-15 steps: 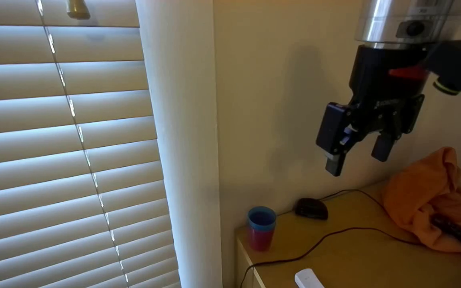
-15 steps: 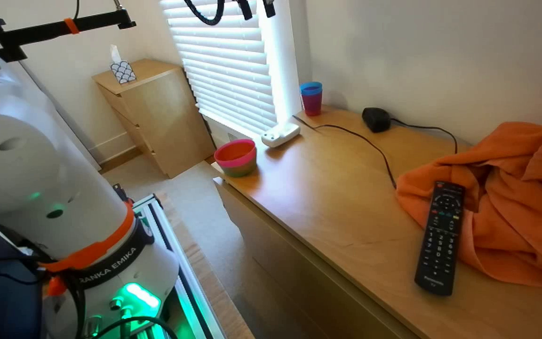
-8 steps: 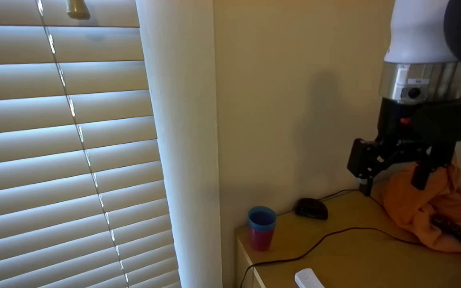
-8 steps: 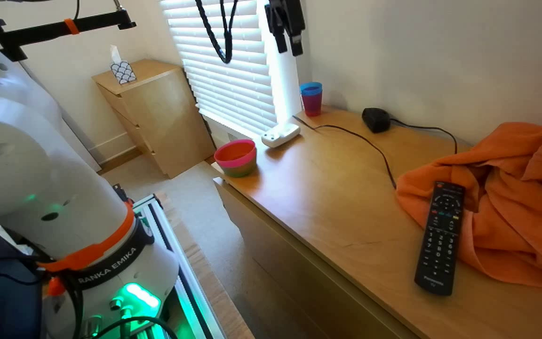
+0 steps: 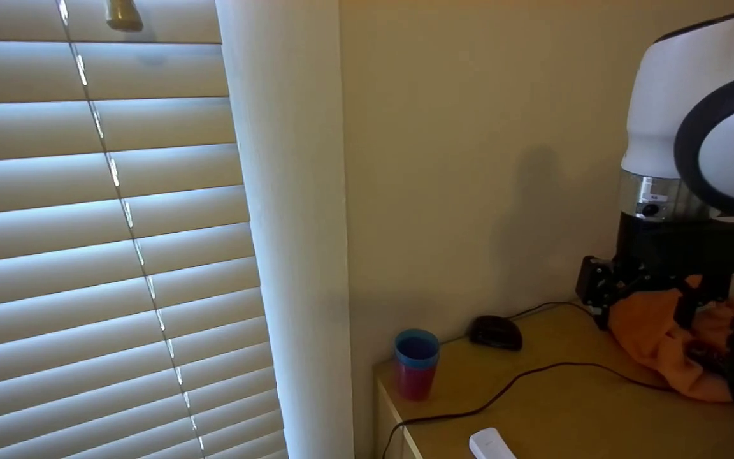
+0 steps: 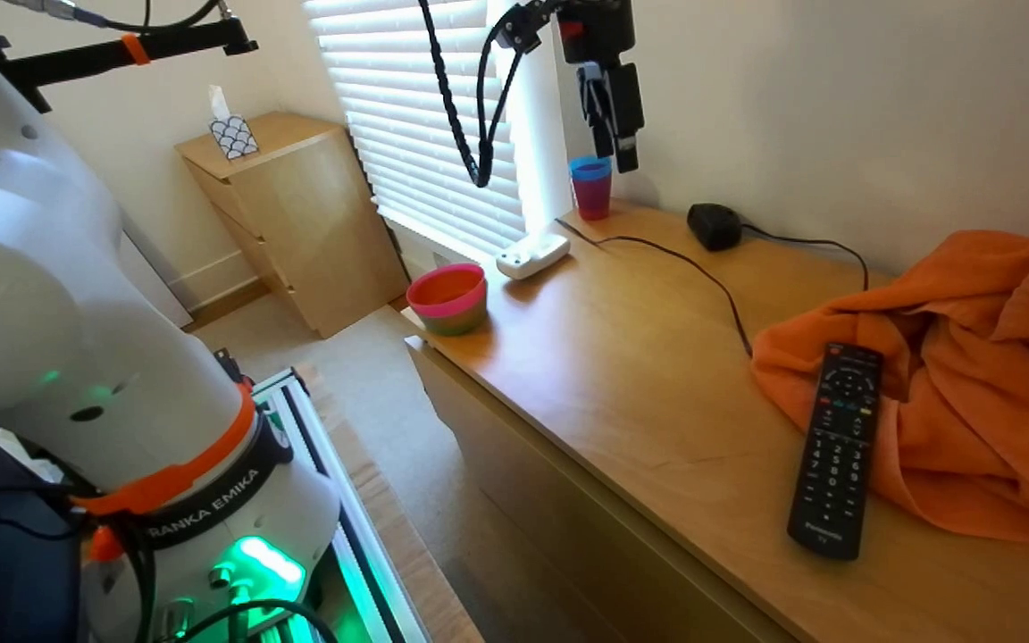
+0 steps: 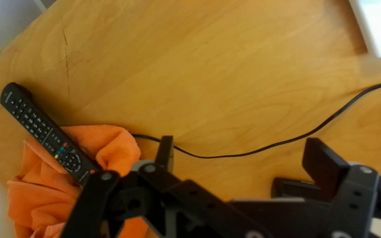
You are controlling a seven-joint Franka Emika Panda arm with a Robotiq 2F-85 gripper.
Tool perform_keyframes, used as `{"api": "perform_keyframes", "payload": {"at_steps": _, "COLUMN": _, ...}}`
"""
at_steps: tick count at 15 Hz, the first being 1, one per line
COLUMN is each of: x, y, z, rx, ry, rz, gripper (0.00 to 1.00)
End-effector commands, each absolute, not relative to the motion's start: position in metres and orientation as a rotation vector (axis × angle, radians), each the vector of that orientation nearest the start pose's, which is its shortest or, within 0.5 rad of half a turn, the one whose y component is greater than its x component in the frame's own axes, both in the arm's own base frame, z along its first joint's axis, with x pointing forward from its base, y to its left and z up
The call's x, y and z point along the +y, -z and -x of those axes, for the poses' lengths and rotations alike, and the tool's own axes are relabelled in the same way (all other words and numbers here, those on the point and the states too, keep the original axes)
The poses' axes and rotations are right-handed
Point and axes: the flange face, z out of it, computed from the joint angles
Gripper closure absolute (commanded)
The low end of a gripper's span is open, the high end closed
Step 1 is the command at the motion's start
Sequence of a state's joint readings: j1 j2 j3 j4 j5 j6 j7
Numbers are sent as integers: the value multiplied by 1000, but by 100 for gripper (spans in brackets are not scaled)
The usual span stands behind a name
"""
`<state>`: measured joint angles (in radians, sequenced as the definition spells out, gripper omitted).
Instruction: Move the black clock forward
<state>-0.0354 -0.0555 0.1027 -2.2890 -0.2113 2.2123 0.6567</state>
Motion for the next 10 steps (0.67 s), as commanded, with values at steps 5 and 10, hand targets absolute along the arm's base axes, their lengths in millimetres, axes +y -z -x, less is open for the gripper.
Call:
{"api": "perform_keyframes", "payload": {"at_steps": 5, "x": 1, "y": -367, "z": -537, "rx": 420, "ry": 393, "rz": 3247, "gripper": 0}}
{"api": "perform_keyframes", "payload": {"at_steps": 10, "x": -27, "y": -334, "z": -587, "rx": 234, "ry": 625, "rz": 3100, "gripper": 0}}
